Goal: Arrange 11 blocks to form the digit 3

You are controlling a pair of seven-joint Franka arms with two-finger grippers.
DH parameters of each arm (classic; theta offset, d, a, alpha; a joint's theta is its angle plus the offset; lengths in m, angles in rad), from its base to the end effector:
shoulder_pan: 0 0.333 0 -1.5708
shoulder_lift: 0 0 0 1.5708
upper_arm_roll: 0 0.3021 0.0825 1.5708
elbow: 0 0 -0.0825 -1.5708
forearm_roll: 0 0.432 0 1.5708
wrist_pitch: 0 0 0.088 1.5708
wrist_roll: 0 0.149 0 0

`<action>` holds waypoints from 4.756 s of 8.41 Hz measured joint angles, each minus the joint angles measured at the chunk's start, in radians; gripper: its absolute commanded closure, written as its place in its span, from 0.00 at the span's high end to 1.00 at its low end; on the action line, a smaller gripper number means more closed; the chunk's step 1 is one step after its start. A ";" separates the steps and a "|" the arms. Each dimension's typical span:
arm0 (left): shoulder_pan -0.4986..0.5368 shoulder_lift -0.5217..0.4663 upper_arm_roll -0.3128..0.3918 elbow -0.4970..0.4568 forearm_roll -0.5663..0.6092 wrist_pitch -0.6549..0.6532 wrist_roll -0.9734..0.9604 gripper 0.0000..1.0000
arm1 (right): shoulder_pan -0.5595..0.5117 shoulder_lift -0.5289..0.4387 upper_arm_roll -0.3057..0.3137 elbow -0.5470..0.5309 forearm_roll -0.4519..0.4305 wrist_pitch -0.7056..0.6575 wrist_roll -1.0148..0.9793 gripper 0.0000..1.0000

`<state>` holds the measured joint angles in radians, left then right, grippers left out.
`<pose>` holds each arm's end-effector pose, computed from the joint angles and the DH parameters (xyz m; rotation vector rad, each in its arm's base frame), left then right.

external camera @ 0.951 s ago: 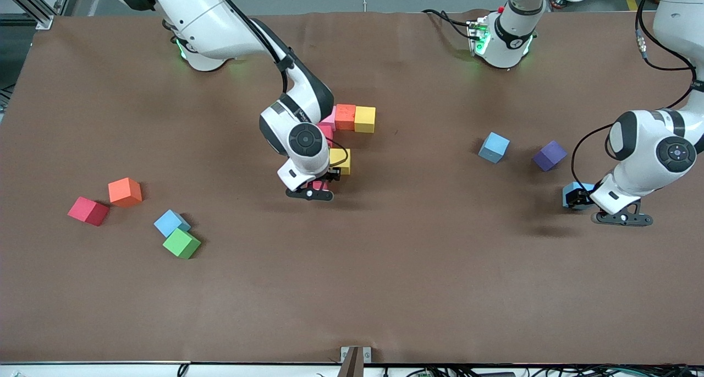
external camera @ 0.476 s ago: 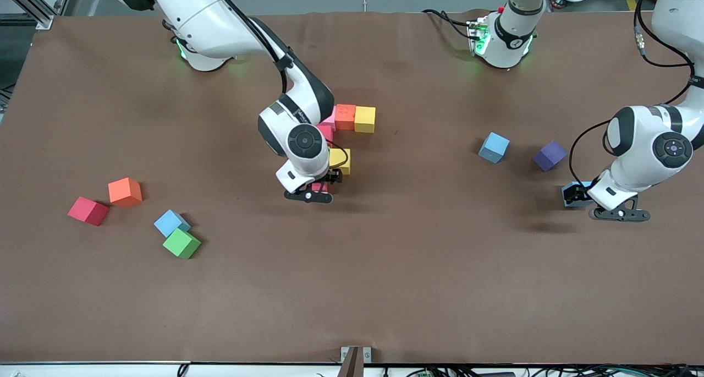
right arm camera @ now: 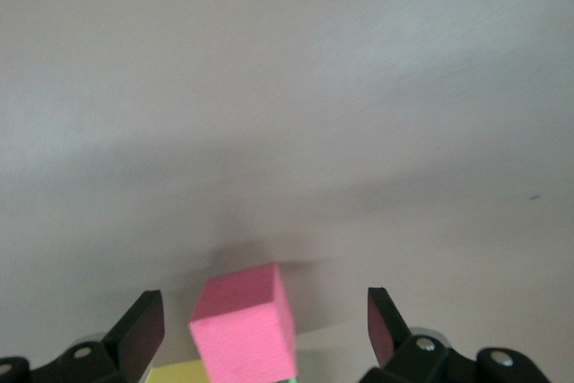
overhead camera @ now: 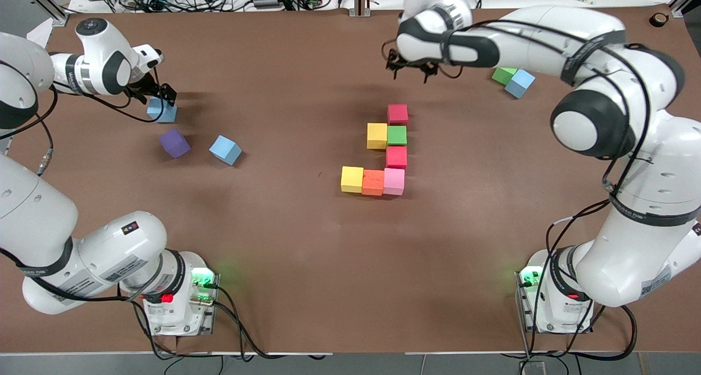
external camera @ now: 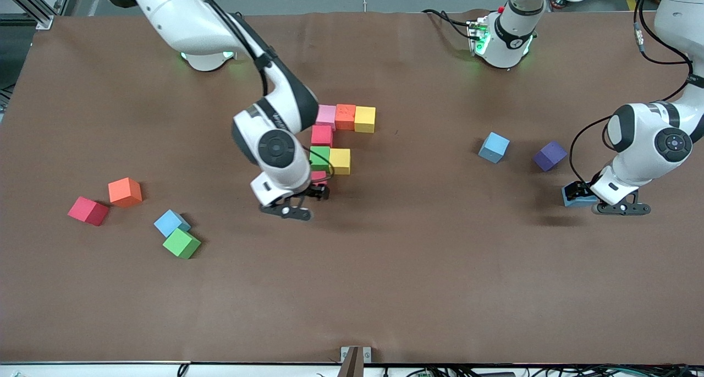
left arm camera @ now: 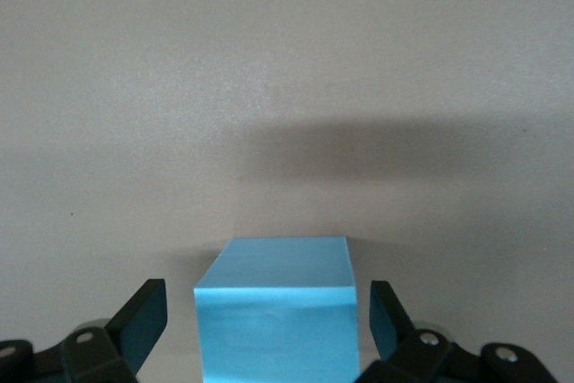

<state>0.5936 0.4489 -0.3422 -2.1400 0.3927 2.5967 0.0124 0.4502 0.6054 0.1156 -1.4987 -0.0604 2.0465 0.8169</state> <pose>0.5821 0.1363 0.1126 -3.0686 0.0899 -0.0679 0.6265 0.3812 0.2344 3.0943 -0.3741 -0.0772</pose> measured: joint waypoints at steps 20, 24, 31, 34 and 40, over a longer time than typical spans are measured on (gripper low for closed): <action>-0.103 -0.008 -0.341 0.174 -0.001 -0.240 -0.885 0.24 | -0.586 0.055 0.001 -0.018 0.054 0.141 -0.235 1.00; -0.296 0.024 -0.343 0.173 -0.001 -0.243 -1.291 0.24 | -0.573 0.056 0.016 -0.024 0.063 0.129 -0.058 1.00; -0.555 0.098 -0.342 0.171 0.000 -0.245 -2.060 0.24 | -0.497 0.052 0.007 -0.027 -0.046 0.132 1.035 1.00; -0.702 0.150 -0.307 0.253 0.000 -0.264 -2.340 0.24 | -0.498 0.054 -0.020 -0.063 -0.067 0.222 1.287 1.00; -0.961 0.257 -0.143 0.417 0.000 -0.343 -2.542 0.23 | -0.465 0.060 -0.028 -0.147 -0.067 0.295 1.443 1.00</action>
<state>-0.3672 0.7058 -0.4856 -1.7233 0.3924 2.2537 -2.5300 -0.0144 0.6652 0.0878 -1.6453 -0.1274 2.3413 2.2601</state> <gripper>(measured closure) 0.427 0.000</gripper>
